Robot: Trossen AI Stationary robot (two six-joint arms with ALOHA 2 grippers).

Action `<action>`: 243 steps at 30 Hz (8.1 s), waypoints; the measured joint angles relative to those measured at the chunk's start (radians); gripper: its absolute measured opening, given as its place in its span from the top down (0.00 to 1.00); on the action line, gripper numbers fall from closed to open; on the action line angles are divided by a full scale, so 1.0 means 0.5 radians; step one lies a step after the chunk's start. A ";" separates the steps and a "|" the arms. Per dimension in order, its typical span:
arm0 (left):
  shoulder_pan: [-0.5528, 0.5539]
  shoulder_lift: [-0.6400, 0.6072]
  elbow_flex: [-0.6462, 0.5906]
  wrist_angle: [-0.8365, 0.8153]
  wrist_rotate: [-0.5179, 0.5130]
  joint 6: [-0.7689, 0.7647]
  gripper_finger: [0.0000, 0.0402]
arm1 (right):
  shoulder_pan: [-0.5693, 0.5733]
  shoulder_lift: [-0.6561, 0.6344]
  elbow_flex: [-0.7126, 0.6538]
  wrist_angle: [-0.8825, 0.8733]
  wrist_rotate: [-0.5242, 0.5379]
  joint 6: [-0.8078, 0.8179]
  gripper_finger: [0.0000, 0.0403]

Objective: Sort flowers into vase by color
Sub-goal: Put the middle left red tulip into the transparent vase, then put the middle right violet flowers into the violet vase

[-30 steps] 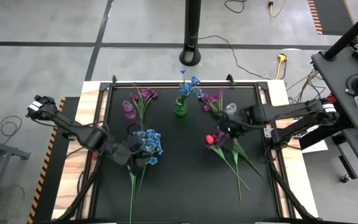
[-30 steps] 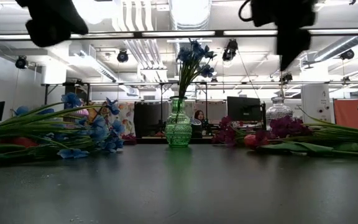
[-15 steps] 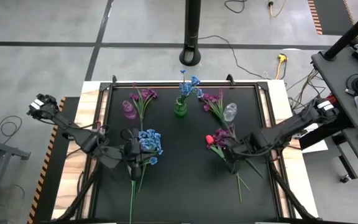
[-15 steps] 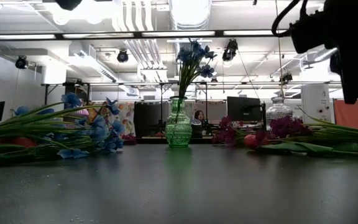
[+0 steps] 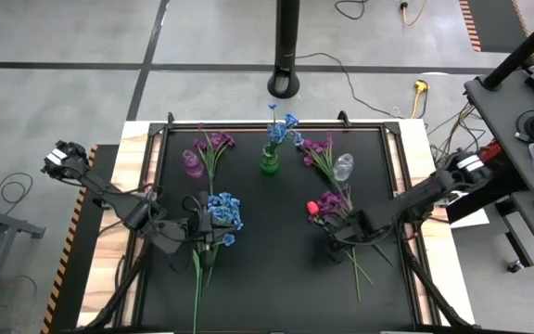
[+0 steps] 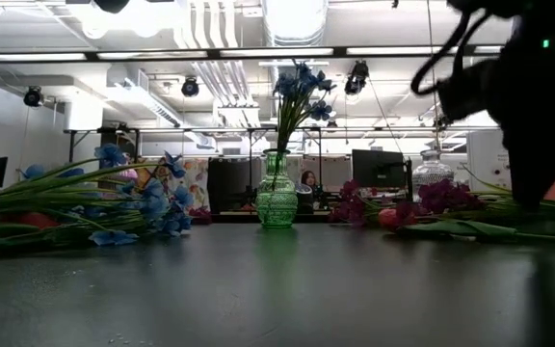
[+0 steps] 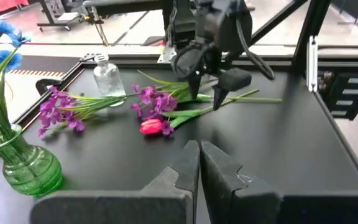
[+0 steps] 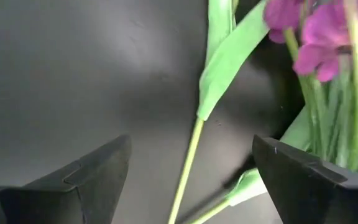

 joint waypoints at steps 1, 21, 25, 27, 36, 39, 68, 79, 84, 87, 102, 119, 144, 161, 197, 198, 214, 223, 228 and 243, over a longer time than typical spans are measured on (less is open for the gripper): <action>0.003 0.000 0.001 0.000 -0.001 0.006 1.00 | 0.000 0.049 0.003 0.000 -0.001 -0.021 0.19; 0.006 -0.001 0.033 0.009 0.000 -0.197 1.00 | 0.017 0.438 0.184 0.036 0.079 -0.396 0.57; 0.006 0.000 0.028 0.010 0.000 -0.272 1.00 | 0.016 0.431 0.182 0.046 0.120 -0.522 0.71; 0.006 0.000 0.027 0.035 -0.019 -0.272 1.00 | 0.016 0.431 0.181 0.077 0.141 -0.612 0.78; 0.006 0.000 0.026 0.110 -0.271 -0.361 1.00 | 0.050 0.432 0.174 0.192 0.170 -0.933 0.97; 0.006 0.000 0.026 0.109 -0.320 -0.374 1.00 | 0.074 0.430 0.174 0.196 0.188 -0.965 0.97; 0.006 -0.005 0.024 -0.028 -0.365 -0.103 1.00 | -0.057 -0.450 -0.434 2.254 0.622 -1.539 0.97; 0.004 0.007 0.020 -0.020 -0.347 -0.201 1.00 | -0.241 -0.459 -0.507 3.178 0.633 -2.092 0.97; 0.004 0.164 0.018 0.186 -0.286 -0.111 1.00 | -0.250 -0.459 -0.508 3.291 0.546 -2.216 0.97; 0.006 0.314 0.018 0.487 -0.291 0.089 1.00 | -0.248 -0.459 -0.509 3.300 0.502 -2.231 0.97; 0.004 0.498 0.224 0.402 -0.355 0.385 1.00 | -0.407 -0.801 -0.528 3.297 1.722 -2.940 0.97; 0.006 0.262 0.220 -0.077 -0.522 0.218 1.00 | -0.827 -1.453 -0.872 3.289 1.804 -2.982 0.97; 0.006 0.278 0.218 -0.093 -0.525 0.214 1.00 | -1.010 -1.437 -1.043 3.085 1.879 -2.703 0.97; 0.006 0.278 0.218 -0.093 -0.525 0.190 1.00 | -1.009 -1.440 -1.042 2.647 1.982 -2.392 0.63; 0.005 0.278 0.217 -0.136 -0.522 0.071 1.00 | -0.400 -1.284 -0.488 0.545 1.395 -0.687 0.32; 0.005 0.278 0.217 -0.136 -0.522 0.064 1.00 | -0.375 -1.262 -0.488 0.536 1.369 -0.658 0.32; 0.005 0.278 0.217 -0.135 -0.520 0.060 1.00 | -0.262 -0.963 -0.488 0.489 0.893 -0.375 0.32; 0.005 0.278 0.217 -0.135 -0.519 0.060 1.00 | -0.217 -0.966 -0.488 0.263 0.719 -0.259 0.32; 0.005 0.278 0.217 -0.138 -0.519 0.054 1.00 | -0.166 -0.980 -0.488 0.090 0.473 -0.140 0.32; 0.005 0.278 0.217 -0.138 -0.519 0.051 1.00 | 0.047 -0.762 -0.492 -0.408 0.062 0.140 0.33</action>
